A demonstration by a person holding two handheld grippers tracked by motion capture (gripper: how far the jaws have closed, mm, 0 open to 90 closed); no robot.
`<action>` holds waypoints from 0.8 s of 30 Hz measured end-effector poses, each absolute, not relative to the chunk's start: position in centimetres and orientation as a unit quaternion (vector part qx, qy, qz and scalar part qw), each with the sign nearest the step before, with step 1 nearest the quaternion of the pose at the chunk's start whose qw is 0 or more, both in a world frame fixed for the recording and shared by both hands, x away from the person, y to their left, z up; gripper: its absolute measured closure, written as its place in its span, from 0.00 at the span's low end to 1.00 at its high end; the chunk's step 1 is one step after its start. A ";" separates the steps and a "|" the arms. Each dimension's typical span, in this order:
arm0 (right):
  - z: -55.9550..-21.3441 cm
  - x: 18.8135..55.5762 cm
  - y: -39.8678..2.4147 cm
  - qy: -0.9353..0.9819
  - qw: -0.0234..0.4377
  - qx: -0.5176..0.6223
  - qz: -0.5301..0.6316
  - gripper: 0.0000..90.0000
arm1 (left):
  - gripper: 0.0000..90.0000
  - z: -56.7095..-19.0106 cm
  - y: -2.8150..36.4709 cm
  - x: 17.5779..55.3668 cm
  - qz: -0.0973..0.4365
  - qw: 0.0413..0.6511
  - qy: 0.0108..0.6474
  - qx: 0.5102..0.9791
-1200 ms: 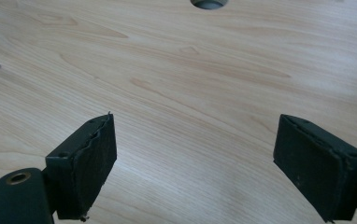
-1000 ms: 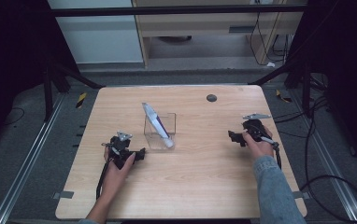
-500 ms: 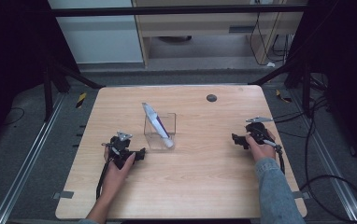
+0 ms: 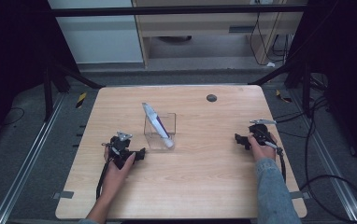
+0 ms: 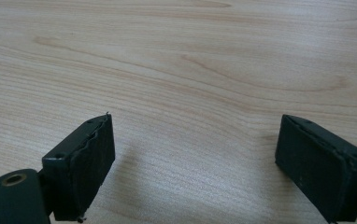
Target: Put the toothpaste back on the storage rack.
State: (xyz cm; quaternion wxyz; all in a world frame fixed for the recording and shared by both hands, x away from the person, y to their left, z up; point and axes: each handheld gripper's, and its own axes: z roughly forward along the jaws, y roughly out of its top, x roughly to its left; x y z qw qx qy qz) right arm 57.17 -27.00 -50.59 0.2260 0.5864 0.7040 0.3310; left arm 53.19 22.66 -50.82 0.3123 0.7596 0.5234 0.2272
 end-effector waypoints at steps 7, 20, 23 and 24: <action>-50.8 57.2 -26.8 0.699 0.233 0.589 0.331 0.11 | 0.00 -50.8 22.7 53.2 0.227 0.312 0.523 0.760; -51.1 57.1 -26.1 0.734 0.242 0.545 0.324 0.08 | 0.00 -50.8 22.7 53.2 0.227 0.312 0.523 0.759; -51.1 57.1 -26.0 0.731 0.239 0.556 0.317 0.02 | 0.00 -50.8 22.7 53.2 0.228 0.312 0.523 0.760; -51.1 57.1 -25.9 0.725 0.242 0.565 0.312 0.00 | 0.00 -50.8 22.7 53.2 0.228 0.312 0.523 0.760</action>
